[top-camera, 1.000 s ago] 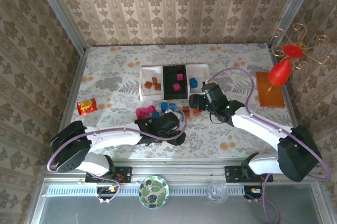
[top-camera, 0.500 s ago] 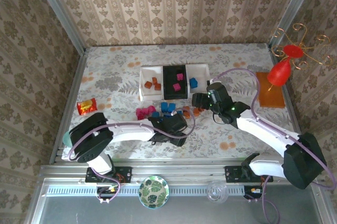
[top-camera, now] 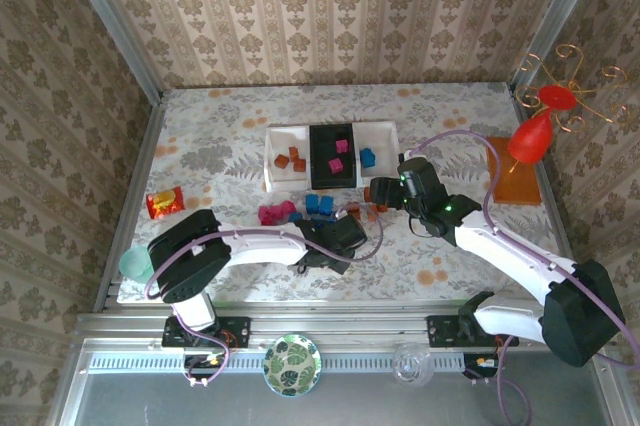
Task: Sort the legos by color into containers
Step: Pick up the lego from the middle-left of the table, then place the lego in the container.
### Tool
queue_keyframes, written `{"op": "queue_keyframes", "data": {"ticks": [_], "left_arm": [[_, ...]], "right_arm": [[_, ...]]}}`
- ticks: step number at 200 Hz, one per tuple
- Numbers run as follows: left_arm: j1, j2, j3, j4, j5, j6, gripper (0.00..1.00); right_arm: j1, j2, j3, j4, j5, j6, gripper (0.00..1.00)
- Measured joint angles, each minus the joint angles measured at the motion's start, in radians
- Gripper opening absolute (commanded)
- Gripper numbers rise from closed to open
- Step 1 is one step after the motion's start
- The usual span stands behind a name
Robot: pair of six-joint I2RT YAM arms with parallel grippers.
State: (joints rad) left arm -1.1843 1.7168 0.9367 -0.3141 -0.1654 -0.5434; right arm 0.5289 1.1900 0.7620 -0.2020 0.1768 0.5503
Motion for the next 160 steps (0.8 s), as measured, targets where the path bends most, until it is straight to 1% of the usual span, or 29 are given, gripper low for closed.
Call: {"op": "queue_keyframes", "data": {"ticks": [37,55,80,100,128,160], "left_arm": [[-0.004,-0.019,-0.005,0.0,-0.006,-0.001,0.32],[0.022,-0.069,-0.011,0.003,0.019,0.0,0.31],[0.124,-0.162,0.001,0.015,0.055,0.014,0.32],[0.227,-0.187,0.071,0.014,0.067,0.04,0.32],[0.34,-0.128,0.236,0.027,0.088,0.075,0.32],[0.419,0.045,0.434,0.032,0.113,0.104,0.32]], "right_arm": [[-0.003,0.0,0.0,-0.005,0.0,0.0,0.81],[-0.003,0.0,0.0,-0.006,0.0,0.0,0.81],[-0.003,-0.008,-0.011,-0.006,0.0,0.0,0.81],[-0.003,-0.019,-0.023,-0.01,0.0,0.004,0.81],[-0.003,-0.027,-0.032,-0.012,0.0,0.004,0.81],[-0.003,-0.05,-0.047,-0.02,0.0,0.005,0.81]]}}
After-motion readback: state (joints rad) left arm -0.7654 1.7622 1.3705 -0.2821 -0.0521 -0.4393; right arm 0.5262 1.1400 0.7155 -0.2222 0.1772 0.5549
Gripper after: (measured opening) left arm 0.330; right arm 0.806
